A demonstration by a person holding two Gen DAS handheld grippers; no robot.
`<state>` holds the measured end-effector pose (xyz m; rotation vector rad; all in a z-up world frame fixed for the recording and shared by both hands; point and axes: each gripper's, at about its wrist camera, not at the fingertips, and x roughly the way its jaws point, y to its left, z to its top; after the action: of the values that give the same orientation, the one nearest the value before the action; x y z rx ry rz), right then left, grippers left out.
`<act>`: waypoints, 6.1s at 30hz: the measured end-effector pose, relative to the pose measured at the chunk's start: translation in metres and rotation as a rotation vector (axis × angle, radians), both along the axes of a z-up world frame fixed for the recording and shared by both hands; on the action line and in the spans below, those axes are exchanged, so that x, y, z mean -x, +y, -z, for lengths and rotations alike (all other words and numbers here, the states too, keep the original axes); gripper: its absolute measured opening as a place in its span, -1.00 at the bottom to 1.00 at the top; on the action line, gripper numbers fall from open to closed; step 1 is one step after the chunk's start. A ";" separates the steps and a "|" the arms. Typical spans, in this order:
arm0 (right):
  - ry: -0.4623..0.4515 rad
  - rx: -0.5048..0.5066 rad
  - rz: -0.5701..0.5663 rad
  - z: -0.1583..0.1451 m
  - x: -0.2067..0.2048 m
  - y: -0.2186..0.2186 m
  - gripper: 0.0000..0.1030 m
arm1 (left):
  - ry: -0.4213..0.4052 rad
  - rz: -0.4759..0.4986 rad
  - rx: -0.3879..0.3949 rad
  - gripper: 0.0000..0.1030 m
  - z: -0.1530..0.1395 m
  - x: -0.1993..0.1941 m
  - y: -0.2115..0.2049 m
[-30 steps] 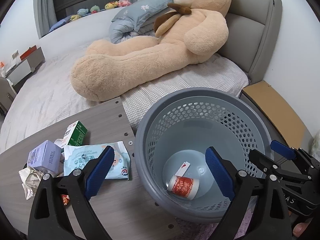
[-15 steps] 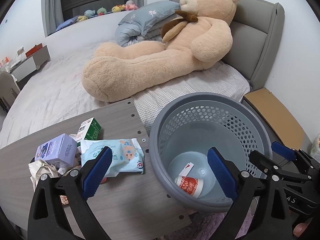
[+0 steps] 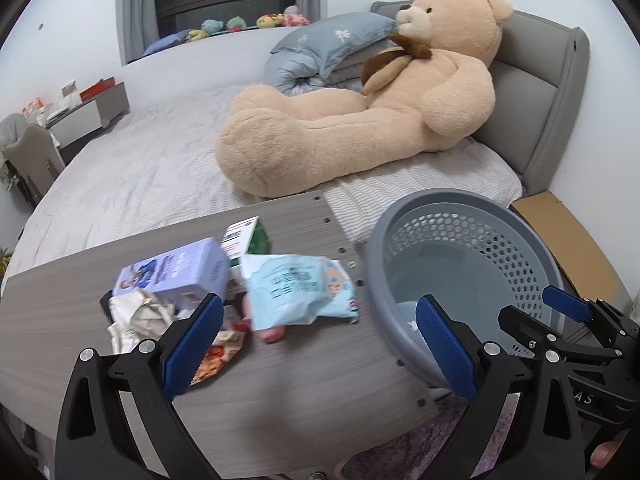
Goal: Collect trash
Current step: 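Move both tools back toward the trash on the table, then grasp the blue wet-wipe pack with the right tool while the left tool grasps crumpled tissue, then carry the wipe pack and tissue over the wastebasket and open both tools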
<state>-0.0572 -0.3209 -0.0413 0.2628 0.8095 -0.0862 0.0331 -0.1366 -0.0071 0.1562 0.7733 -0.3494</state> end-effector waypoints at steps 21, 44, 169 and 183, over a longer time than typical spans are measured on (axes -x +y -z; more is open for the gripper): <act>0.037 0.072 -0.437 0.000 -0.073 0.077 0.53 | 0.034 -0.307 -0.001 0.85 0.016 -0.004 0.121; 0.102 0.298 -0.944 0.018 -0.141 0.125 0.59 | 0.055 -0.421 -0.032 0.85 0.019 -0.022 0.147; -0.040 -0.146 -0.306 -0.003 -0.002 0.078 0.23 | -0.054 -0.113 0.040 -0.30 -0.030 -0.014 0.071; 0.090 0.036 -0.404 0.031 -0.035 0.142 0.24 | -0.036 -0.225 0.058 -0.30 -0.016 -0.011 0.133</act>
<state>-0.0217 -0.1788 -0.0728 0.0578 0.9357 0.2684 0.0438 -0.0040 0.0090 0.0197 0.7360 -0.1548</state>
